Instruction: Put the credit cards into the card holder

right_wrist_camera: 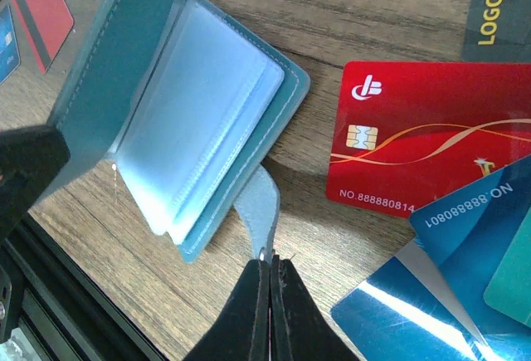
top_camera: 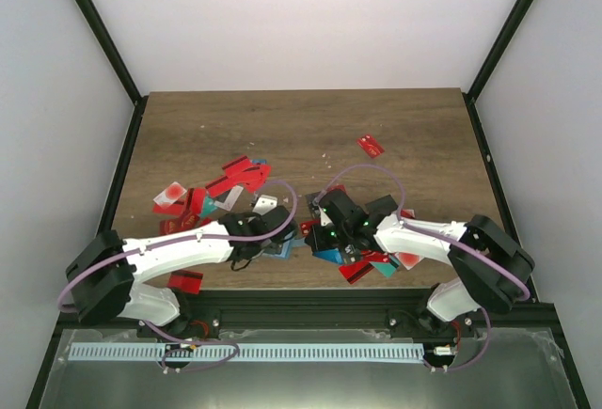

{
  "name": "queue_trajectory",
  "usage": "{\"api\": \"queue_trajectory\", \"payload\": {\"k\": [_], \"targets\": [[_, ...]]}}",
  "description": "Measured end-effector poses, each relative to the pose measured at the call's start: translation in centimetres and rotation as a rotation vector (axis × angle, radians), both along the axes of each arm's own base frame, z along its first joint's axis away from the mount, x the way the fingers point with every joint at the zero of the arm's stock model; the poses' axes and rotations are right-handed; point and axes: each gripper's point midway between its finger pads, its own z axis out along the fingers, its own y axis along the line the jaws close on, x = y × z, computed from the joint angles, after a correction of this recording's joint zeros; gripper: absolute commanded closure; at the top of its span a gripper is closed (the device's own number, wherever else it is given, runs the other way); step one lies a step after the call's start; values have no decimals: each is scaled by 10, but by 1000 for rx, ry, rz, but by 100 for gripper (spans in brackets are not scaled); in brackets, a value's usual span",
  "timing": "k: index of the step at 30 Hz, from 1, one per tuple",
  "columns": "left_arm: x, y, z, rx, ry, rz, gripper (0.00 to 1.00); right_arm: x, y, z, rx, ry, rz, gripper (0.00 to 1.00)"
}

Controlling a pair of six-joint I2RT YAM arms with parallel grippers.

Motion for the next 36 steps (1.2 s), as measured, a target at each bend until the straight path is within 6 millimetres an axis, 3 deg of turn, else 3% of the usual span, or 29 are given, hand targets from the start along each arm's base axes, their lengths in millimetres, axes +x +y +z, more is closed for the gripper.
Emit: {"api": "queue_trajectory", "payload": {"k": [14,22,28,33,36], "targets": [[13,28,-16,16,-10,99,35,-3,-3,-5,-11,-1,16,99],[19,46,-37,-144,30,158,67,3,-7,-7,-14,-1,2,99],[21,54,-43,-211,37,192,61,17,-12,-25,-50,26,-16,99],[22,55,-44,-213,36,199,56,33,-2,-31,-60,30,-7,99],[25,57,-47,-180,49,222,46,45,5,-30,-63,18,4,99]]}}
